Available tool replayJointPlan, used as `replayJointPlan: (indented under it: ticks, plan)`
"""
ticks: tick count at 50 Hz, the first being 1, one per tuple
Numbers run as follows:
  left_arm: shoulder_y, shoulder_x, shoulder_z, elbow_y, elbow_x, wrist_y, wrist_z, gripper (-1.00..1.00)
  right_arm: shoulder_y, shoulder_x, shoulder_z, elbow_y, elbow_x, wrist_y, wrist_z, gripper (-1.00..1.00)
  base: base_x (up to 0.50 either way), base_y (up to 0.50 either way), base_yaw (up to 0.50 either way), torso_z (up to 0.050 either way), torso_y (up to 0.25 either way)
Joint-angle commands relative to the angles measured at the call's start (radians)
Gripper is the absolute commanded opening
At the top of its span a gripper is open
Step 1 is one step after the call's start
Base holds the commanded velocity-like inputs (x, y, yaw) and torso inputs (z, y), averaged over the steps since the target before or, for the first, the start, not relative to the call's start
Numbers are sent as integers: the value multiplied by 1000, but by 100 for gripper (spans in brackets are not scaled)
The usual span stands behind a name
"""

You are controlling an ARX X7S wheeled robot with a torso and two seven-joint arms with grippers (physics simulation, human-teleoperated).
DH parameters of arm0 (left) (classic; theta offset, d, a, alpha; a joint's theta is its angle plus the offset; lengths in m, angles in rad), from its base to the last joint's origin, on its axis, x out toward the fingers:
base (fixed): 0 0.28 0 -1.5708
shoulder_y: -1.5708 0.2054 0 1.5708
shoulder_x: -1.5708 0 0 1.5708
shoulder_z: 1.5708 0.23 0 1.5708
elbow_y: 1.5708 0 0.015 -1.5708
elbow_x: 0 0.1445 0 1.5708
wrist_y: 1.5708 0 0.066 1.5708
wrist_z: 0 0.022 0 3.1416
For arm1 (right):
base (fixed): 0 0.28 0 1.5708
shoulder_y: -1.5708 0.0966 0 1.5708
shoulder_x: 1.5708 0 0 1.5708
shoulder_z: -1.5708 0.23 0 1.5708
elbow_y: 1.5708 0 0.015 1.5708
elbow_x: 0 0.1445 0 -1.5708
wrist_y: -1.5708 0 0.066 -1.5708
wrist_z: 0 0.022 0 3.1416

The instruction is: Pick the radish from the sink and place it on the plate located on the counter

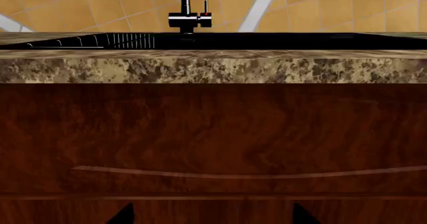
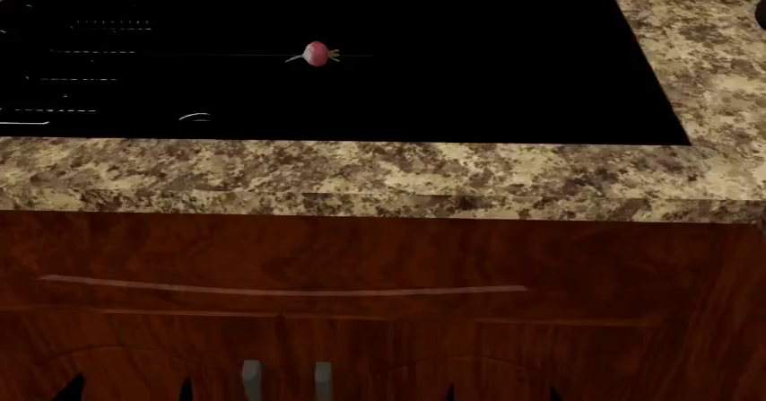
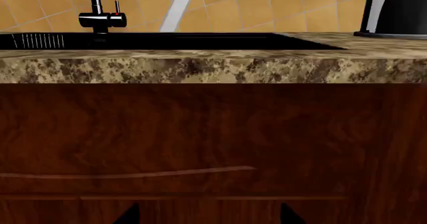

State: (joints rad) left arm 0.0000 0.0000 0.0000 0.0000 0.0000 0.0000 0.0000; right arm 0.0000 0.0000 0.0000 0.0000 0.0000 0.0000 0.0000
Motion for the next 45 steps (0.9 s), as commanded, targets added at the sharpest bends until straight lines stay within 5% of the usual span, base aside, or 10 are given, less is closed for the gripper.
replayJointPlan:
  ticks: [1, 2, 11, 23, 38, 45]
  plan:
    - [2, -46, 56, 1, -46, 4, -56, 100, -2, 15, -18, 1, 15, -3, 0, 100, 0, 0, 0, 0, 0]
    - [-4, -49, 55, -5, -40, 9, -66, 100, -14, 20, -14, -15, 122, -35, -55, 100, 0, 0, 0, 0, 0]
    - [11, -69, 75, 78, -62, -59, -77, 100, -20, 57, -63, -106, 55, 48, 21, 100, 0, 0, 0, 0, 0]
    - [-4, -119, 81, 484, -71, -363, -116, 100, 99, 113, -86, -502, 33, 456, 40, 100, 0, 0, 0, 0, 0]
    - [-301, -184, 66, 825, -102, -872, -110, 100, 459, 195, -76, -814, 73, 1056, 7, 100, 0, 0, 0, 0, 0]
    - [-405, -205, 59, 843, -125, -949, -89, 100, 652, 204, -19, -833, 114, 1243, -30, 100, 0, 0, 0, 0, 0]
